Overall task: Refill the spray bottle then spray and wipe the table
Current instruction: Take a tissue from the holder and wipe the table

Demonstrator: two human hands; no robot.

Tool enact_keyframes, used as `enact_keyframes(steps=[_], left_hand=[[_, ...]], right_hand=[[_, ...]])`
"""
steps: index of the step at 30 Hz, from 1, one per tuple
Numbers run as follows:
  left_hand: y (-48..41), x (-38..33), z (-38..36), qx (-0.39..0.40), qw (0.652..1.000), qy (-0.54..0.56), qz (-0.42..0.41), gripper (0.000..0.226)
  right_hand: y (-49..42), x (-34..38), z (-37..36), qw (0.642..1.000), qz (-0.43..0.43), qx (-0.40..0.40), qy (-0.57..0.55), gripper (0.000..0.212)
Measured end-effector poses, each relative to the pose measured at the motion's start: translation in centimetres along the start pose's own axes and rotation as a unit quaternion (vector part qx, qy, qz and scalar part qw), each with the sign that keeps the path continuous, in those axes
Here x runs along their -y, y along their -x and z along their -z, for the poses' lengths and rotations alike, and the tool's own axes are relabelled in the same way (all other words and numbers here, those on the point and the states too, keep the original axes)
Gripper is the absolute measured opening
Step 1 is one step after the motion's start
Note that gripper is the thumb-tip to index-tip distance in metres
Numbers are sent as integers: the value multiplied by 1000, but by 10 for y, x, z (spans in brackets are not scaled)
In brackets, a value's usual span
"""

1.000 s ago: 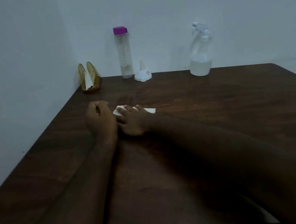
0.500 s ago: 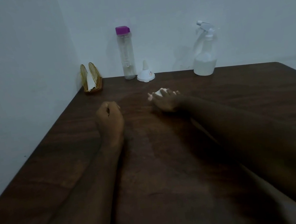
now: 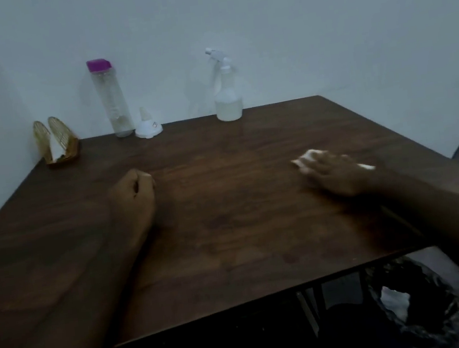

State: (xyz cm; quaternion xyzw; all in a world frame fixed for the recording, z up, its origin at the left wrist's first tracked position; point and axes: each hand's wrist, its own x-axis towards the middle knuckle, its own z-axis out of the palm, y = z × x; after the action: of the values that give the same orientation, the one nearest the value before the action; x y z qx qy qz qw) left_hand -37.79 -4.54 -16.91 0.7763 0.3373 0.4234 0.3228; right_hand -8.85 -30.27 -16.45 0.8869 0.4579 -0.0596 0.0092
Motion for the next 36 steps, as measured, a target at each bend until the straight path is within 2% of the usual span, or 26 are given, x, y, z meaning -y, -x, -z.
enact_keyframes(steps=[2, 4, 7, 9, 10, 12, 13, 15, 18, 21, 23, 26, 28, 30, 33, 36], left_hand=[[11, -15, -10, 50, 996, -36, -60, 27], [20, -28, -18, 83, 988, -57, -115, 29], [29, -38, -22, 100, 980, -56, -162, 33], [30, -39, -22, 105, 978, -57, -171, 34], [30, -39, -22, 109, 977, -61, -173, 33], [30, -37, -20, 116, 974, -79, -178, 32], [32, -37, -20, 116, 972, -86, -186, 32], [37, -37, -18, 104, 969, -90, -205, 33], [38, -37, -15, 108, 968, -95, -207, 32], [34, -34, -15, 119, 967, -88, -205, 33], [33, -31, -17, 116, 966, -87, -212, 34], [31, -27, -20, 125, 961, -95, -228, 36], [33, -27, -22, 132, 960, -83, -231, 41], [39, -33, -26, 128, 965, -55, -224, 43], [56, -56, -39, 138, 964, -27, -225, 40], [74, -86, -50, 142, 959, -14, -245, 34]], right_hand=[[24, -46, -3, 994, -109, -4, -9, 84], [48, -60, -7, 989, -148, 11, -5, 92], [77, -23, -18, 995, -39, 18, 86, 108], [89, 28, -24, 999, 29, -15, 42, 120], [92, 58, -26, 997, 70, -28, 10, 115], [92, 118, -34, 988, 148, -33, -25, 84], [93, 143, -39, 983, 176, -29, -37, 74], [94, 173, -48, 977, 207, -7, -49, 75], [89, 153, -44, 974, 225, -1, -12, 67], [80, 80, -25, 987, 159, -20, 7, 56], [78, 19, -15, 999, 39, -4, 7, 55], [89, -55, -7, 991, -131, 23, -13, 64], [106, -67, -9, 987, -153, 38, 5, 79], [123, -53, -17, 994, -111, 25, -4, 99], [149, -3, -34, 998, 2, -26, -63, 90], [164, 54, -45, 989, 135, -41, -43, 91]])
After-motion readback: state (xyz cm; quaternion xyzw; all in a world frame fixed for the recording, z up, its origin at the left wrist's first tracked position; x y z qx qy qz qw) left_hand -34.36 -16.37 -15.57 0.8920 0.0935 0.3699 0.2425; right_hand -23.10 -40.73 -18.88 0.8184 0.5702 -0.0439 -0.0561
